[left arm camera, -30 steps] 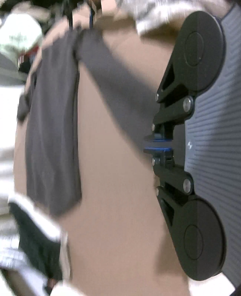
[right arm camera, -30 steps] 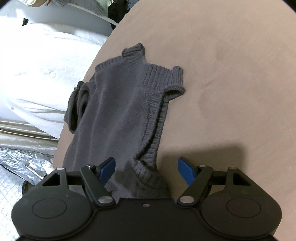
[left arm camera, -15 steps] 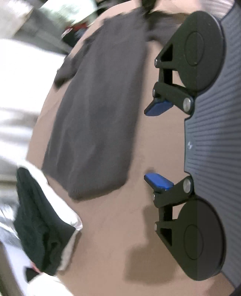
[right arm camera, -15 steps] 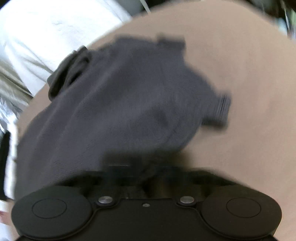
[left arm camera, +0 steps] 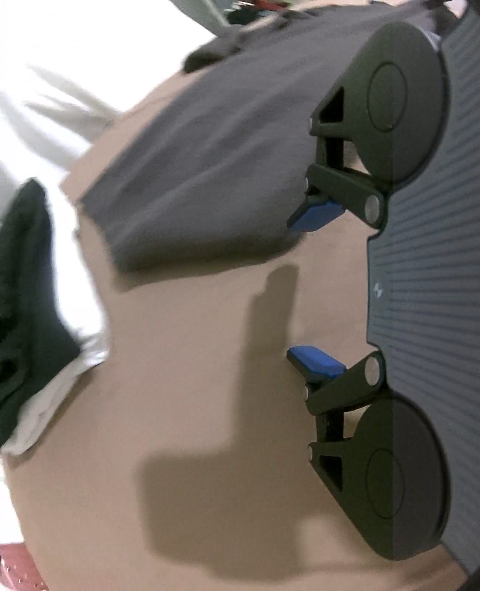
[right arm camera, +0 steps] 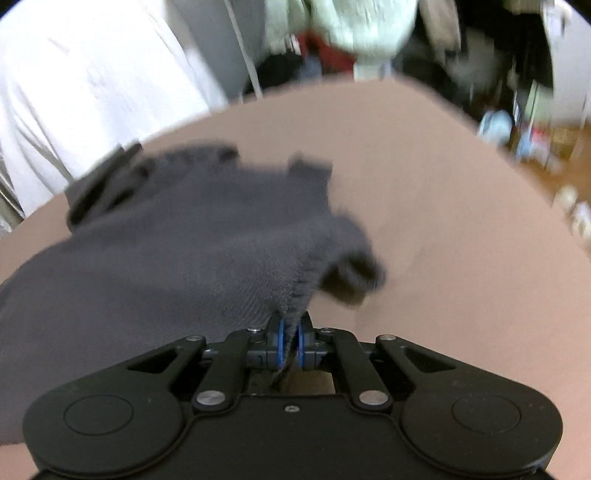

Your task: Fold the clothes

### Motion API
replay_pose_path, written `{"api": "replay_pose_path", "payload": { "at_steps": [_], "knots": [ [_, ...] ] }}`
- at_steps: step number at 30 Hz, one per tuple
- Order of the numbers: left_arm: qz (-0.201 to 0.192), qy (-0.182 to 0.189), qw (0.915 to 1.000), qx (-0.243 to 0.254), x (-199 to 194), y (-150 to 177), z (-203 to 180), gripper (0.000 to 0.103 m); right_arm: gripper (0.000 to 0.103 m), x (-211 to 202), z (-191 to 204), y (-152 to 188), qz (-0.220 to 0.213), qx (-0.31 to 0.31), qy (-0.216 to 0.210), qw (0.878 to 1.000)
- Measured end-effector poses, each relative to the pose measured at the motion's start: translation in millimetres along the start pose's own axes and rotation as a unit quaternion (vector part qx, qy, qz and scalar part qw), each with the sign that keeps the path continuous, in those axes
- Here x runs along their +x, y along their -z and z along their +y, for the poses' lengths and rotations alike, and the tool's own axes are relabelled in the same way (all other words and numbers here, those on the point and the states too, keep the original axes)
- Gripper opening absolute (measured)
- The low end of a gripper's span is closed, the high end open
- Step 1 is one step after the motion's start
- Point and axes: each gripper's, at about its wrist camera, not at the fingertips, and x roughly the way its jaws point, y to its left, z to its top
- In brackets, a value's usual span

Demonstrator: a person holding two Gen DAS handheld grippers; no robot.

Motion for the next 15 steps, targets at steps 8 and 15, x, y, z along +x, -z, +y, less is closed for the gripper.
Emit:
{"api": "replay_pose_path", "payload": {
  "at_steps": [8,15],
  "knots": [
    [-0.006,0.015,0.9992,0.035,33,-7,-13,0.072,0.008,19,28,-1,0.023,-0.050,0.050,0.997],
    [-0.004,0.092,0.9956,-0.016,35,-5,-12,0.078,0.052,19,7,2,0.044,0.009,0.064,0.997]
  ]
}}
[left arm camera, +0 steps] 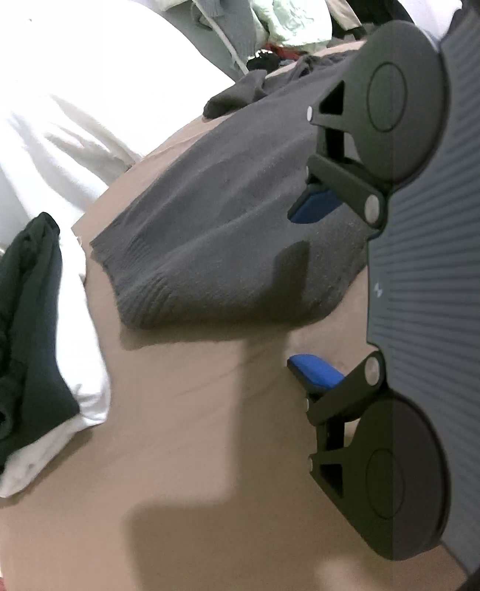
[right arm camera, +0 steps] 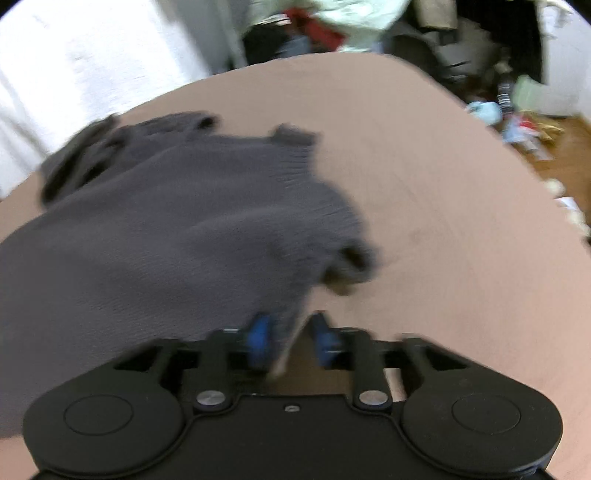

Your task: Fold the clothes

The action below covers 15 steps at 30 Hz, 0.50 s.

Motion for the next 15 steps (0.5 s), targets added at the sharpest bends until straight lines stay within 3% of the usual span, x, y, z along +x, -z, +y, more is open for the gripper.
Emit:
{"api": "replay_pose_path", "payload": {
  "at_steps": [2,4,7,9,11,12,14,15],
  "knots": [
    [-0.003,-0.012,0.9998,0.014,1,-1,-3,0.078,0.055,-10,6,1,-0.041,-0.031,0.085,0.995],
    [-0.006,-0.017,0.9997,0.014,3,-3,-4,0.078,0.056,-25,12,1,-0.085,-0.047,0.124,0.988],
    [-0.008,-0.045,0.9989,0.009,-5,-8,-4,0.078,0.056,-59,15,3,-0.129,-0.026,0.017,0.991],
    [-0.036,-0.085,0.9942,0.056,-21,-8,-17,0.078,0.056,-77,31,8,-0.122,-0.029,-0.093,0.988],
    [-0.048,-0.074,0.9937,0.068,-30,-8,-20,0.087,0.056,-90,65,15,-0.100,-0.070,-0.208,0.971],
    [-0.051,-0.063,0.9945,0.067,-33,-9,-19,0.092,0.057,-92,87,21,-0.089,-0.099,-0.243,0.961],
    [-0.045,-0.035,0.9976,0.039,-27,-10,-12,0.092,0.059,-95,132,33,-0.068,-0.160,-0.306,0.936],
    [-0.040,-0.028,0.9985,0.024,-19,-10,-7,0.092,0.063,-92,150,42,-0.065,-0.189,-0.311,0.929]
  ]
}}
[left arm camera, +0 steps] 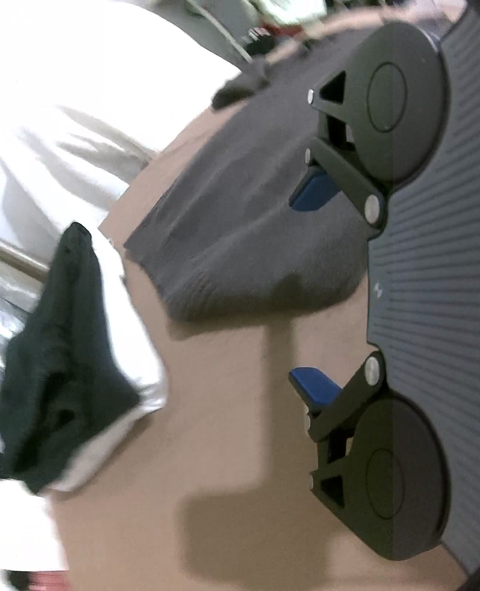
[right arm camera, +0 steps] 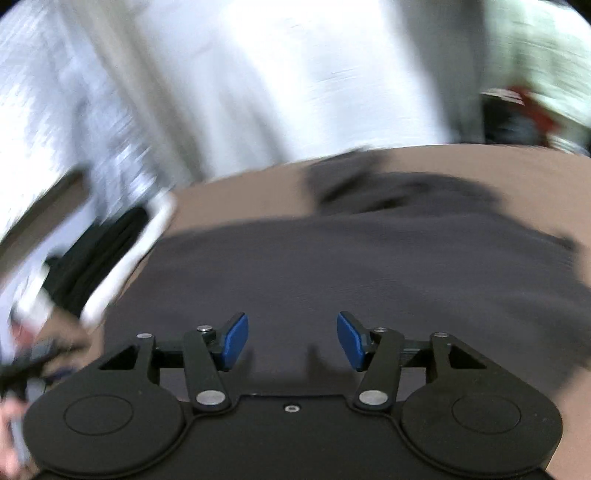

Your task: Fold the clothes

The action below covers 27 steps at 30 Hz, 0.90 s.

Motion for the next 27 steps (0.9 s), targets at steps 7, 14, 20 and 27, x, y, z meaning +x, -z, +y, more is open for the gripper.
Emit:
{"api": "replay_pose_path", "payload": {
  "at_steps": [7,14,20,27],
  "knots": [
    [-0.007,0.007,0.9999,-0.001,62,-12,-8,0.039,0.065,64,19,33,0.063,-0.116,0.065,0.989],
    [-0.148,-0.023,0.9734,0.174,-3,-12,-71,0.010,0.065,69,-87,30,0.092,0.190,0.010,0.977],
    [-0.045,-0.199,0.9656,0.161,27,-11,-26,0.011,0.066,68,-84,30,0.093,0.173,0.045,0.980],
    [0.021,-0.130,0.9835,0.123,-2,-19,-17,0.048,0.066,24,-81,16,0.073,0.101,0.103,0.987]
  ]
}}
